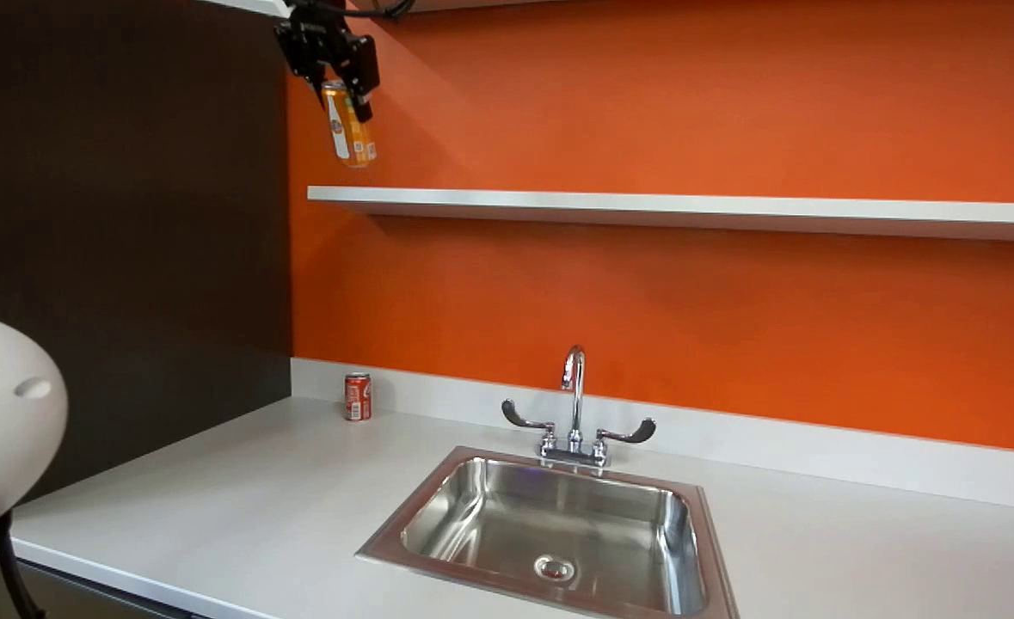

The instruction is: Put the orange can on the bottom shelf.

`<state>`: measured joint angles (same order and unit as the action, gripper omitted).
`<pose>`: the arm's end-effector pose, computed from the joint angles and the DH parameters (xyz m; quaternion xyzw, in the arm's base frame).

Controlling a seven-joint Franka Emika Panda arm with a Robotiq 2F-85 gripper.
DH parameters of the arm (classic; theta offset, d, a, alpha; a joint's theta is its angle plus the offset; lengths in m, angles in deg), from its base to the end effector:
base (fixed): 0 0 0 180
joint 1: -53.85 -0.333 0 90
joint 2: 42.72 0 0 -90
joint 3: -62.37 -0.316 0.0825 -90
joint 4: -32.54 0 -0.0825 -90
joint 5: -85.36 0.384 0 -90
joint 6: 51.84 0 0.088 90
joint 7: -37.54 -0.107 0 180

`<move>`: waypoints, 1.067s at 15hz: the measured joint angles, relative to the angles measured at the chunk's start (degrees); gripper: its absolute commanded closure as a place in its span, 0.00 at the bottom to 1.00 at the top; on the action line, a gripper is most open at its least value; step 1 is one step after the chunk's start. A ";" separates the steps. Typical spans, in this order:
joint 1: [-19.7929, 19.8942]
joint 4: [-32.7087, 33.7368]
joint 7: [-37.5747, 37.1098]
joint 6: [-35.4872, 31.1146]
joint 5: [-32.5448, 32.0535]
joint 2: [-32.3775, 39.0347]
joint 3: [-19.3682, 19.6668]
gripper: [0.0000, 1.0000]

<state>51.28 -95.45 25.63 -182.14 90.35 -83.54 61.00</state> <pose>0.3715 0.0315 0.7095 -0.9262 0.0784 -0.3593 0.0832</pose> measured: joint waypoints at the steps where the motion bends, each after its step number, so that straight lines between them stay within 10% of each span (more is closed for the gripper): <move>1: 0.32 1.88 -0.31 0.00 -0.01 1.04 -0.41 0.60; 16: 2.27 37.12 -6.18 8.73 -5.71 33.68 -2.00 0.60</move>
<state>53.55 -58.34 19.45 -173.41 84.65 -49.86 59.00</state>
